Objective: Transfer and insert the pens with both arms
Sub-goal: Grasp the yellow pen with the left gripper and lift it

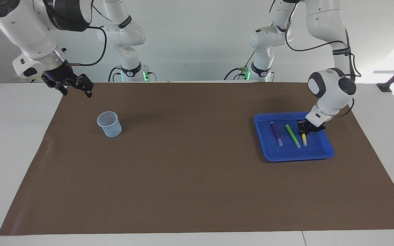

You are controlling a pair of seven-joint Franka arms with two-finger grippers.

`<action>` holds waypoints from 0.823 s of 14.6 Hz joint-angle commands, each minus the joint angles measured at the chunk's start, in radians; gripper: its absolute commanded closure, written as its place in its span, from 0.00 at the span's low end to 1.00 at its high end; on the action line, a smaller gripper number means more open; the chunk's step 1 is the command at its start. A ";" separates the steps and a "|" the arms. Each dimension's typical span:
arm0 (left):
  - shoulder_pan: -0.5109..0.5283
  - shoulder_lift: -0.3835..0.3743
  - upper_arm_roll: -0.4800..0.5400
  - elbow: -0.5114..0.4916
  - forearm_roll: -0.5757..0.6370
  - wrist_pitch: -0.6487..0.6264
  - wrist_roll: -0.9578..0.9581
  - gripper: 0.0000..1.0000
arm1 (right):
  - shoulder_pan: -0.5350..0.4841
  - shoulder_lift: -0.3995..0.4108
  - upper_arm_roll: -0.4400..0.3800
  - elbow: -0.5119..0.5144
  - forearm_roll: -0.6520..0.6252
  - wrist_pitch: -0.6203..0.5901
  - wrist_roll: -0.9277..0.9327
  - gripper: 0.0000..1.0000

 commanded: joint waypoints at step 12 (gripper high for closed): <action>-0.114 0.014 -0.008 0.345 0.003 -0.472 -0.383 1.00 | 0.014 -0.014 0.012 0.004 0.254 -0.028 -0.030 0.00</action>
